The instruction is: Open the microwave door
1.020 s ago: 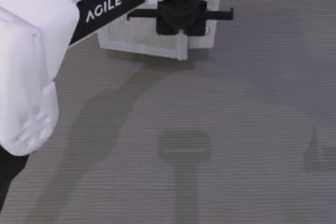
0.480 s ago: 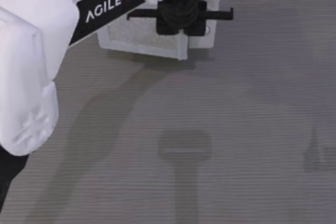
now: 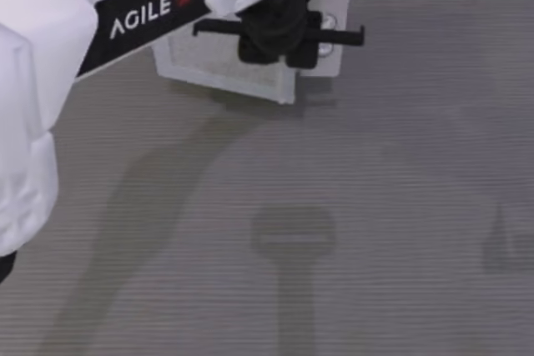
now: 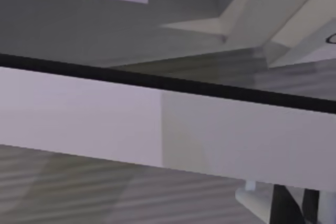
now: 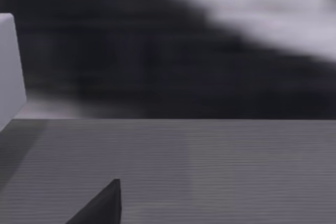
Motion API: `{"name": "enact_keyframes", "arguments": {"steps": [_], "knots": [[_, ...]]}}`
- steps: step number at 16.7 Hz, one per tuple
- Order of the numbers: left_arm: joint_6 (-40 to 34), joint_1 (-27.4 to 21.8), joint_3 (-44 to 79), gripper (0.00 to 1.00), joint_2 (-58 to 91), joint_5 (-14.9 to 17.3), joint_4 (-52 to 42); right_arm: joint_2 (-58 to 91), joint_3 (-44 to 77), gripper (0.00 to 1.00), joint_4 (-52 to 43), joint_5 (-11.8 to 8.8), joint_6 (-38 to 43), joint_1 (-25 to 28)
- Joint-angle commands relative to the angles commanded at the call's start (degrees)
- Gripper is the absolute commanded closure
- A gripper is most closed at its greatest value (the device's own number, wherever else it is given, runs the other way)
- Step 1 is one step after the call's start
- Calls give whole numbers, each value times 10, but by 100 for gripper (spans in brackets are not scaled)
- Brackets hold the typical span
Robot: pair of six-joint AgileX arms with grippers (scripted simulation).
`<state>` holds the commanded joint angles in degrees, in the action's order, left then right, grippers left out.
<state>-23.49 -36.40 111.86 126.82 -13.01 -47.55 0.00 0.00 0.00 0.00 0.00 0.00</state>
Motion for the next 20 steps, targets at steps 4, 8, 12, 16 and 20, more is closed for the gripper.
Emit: {"name": "enact_keyframes", "arguments": {"steps": [4, 8, 12, 16, 20], "knots": [[8, 1, -11, 100, -8, 3, 7, 0, 0, 0, 0, 0, 0, 0], [8, 1, -11, 100, -8, 3, 7, 0, 0, 0, 0, 0, 0, 0], [8, 1, -11, 100, -8, 3, 7, 0, 0, 0, 0, 0, 0, 0], [8, 1, -11, 100, -8, 3, 7, 0, 0, 0, 0, 0, 0, 0], [8, 1, -11, 100, -8, 3, 7, 0, 0, 0, 0, 0, 0, 0]]}}
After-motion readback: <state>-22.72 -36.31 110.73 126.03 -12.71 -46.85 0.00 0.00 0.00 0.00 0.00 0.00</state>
